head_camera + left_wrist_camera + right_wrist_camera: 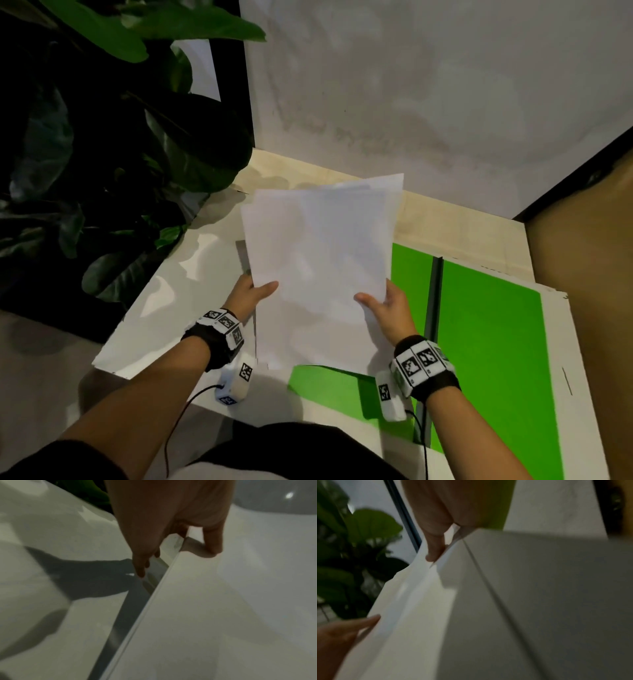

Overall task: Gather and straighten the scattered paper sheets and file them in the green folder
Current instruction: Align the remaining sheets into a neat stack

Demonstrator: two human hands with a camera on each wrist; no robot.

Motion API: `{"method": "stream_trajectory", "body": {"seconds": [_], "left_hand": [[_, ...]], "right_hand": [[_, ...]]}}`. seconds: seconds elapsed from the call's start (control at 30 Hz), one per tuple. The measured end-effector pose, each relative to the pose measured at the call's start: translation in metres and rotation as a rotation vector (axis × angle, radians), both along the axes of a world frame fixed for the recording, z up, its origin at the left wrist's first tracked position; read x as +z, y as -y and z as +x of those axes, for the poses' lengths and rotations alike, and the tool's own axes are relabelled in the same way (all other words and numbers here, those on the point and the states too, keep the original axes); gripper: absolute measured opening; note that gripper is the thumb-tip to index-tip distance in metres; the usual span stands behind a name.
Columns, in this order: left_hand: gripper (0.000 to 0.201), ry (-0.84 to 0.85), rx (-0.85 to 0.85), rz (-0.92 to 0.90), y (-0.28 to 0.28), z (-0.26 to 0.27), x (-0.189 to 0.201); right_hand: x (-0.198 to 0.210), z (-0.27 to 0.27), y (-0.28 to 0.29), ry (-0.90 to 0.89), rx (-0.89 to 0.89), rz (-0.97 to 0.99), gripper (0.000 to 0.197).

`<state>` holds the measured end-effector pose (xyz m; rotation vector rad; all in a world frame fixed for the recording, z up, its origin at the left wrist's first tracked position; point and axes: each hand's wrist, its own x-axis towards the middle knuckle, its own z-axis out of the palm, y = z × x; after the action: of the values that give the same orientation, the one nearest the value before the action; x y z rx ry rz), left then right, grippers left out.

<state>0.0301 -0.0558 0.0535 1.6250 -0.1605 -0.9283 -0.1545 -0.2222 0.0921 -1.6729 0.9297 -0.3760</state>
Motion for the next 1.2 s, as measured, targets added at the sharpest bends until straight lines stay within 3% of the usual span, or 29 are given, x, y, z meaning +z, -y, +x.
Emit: {"method": "stream_trajectory", "body": {"seconds": [0.07, 0.17, 0.27, 0.37, 0.47, 0.53, 0.6, 0.63, 0.7, 0.77, 0.83, 0.9, 1.07, 1.2], "left_hand": [[0.041, -0.104, 0.044, -0.062, 0.004, 0.0, 0.016], [0.043, -0.251, 0.037, -0.139, 0.014, 0.003, 0.025], [0.074, -0.222, -0.036, -0.093, 0.019, -0.001, 0.029], [0.07, -0.118, -0.067, 0.113, 0.027, -0.008, 0.031], [0.064, -0.111, -0.094, 0.263, 0.033, -0.007, 0.04], [0.056, -0.051, -0.091, 0.191, 0.038, -0.001, 0.052], [0.041, 0.031, -0.05, -0.012, 0.04, 0.003, 0.066], [0.038, 0.077, -0.063, -0.098, 0.04, 0.003, 0.075], [0.034, 0.175, -0.091, -0.166, 0.041, 0.001, 0.085], [0.031, 0.242, -0.099, -0.182, 0.04, 0.001, 0.086], [0.036, 0.281, -0.11, -0.193, 0.039, 0.0, 0.09], [0.038, 0.295, -0.109, -0.195, 0.039, 0.002, 0.093], [0.039, 0.342, -0.013, -0.136, 0.039, 0.006, 0.09], [0.042, 0.498, 0.05, -0.173, 0.044, -0.013, 0.1]], "right_hand": [[0.016, -0.006, 0.005, 0.088, 0.014, 0.002, 0.054], [0.027, -0.01, 0.013, 0.07, 0.001, -0.046, 0.086], [0.035, -0.013, 0.014, -0.002, -0.094, 0.054, 0.098], [0.037, -0.016, 0.012, -0.059, -0.201, 0.315, 0.089], [0.034, -0.018, 0.016, -0.129, -0.238, 0.393, 0.08], [0.042, -0.017, 0.021, -0.052, -0.24, 0.381, 0.059], [0.051, -0.017, 0.025, 0.141, -0.194, 0.389, 0.037], [0.051, -0.017, 0.028, 0.229, -0.172, 0.4, 0.039], [0.048, -0.014, 0.029, 0.214, -0.163, 0.403, 0.049], [0.045, -0.01, 0.027, 0.182, -0.202, 0.386, 0.052], [0.047, -0.005, 0.022, 0.226, -0.234, 0.342, 0.035], [0.052, -0.004, 0.018, 0.254, -0.232, 0.265, 0.03], [0.056, 0.001, 0.02, 0.15, -0.008, 0.1, 0.047], [0.053, 0.017, 0.005, 0.21, -0.131, -0.133, 0.044]]}}
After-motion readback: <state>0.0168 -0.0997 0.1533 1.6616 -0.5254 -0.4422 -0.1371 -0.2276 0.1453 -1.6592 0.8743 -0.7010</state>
